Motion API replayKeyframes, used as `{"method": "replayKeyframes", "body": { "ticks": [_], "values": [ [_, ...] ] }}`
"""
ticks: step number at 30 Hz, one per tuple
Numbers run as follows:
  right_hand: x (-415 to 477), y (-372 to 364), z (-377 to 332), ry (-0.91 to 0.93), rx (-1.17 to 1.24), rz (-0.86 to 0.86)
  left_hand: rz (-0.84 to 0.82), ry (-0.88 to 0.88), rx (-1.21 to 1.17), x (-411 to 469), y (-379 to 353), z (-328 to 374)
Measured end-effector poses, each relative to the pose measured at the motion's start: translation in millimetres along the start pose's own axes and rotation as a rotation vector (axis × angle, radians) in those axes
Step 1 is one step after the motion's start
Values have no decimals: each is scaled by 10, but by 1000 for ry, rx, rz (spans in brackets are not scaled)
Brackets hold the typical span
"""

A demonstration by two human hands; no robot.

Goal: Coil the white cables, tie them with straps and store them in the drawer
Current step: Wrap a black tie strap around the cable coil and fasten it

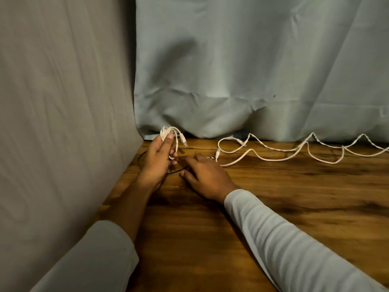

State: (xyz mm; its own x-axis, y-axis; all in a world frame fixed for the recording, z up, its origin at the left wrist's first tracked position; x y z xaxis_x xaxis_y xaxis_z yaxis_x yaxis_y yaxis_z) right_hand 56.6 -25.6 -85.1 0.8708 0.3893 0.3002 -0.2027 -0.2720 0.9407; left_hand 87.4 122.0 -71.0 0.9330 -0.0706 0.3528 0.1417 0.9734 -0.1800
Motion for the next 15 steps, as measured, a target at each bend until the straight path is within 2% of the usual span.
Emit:
{"method": "replayKeyframes", "body": {
  "ticks": [3,9,15],
  "values": [
    [72,-30,-12,1,-76,-1,-9,-2,-3,11,14,-9],
    [-75,71,107,-41,-45,63,-12,-13,30,17,34,-24],
    [-376,228,215,-145,43,18,-85,15,0,-21,-54,-39]
  ]
}}
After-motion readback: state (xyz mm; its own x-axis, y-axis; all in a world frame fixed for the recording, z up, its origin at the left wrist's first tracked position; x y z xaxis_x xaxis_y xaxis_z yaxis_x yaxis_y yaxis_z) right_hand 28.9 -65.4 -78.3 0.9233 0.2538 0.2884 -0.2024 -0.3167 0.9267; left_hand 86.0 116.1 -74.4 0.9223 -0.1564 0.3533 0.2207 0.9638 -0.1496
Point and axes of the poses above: each hand's wrist, its own x-axis towards the middle knuckle, its own y-axis out of the back of the hand, z = x × y, the point moved 2 cm from there along x, towards the middle knuckle, and after that the axes turned 6 degrees about -z, right-handed, at the moved point
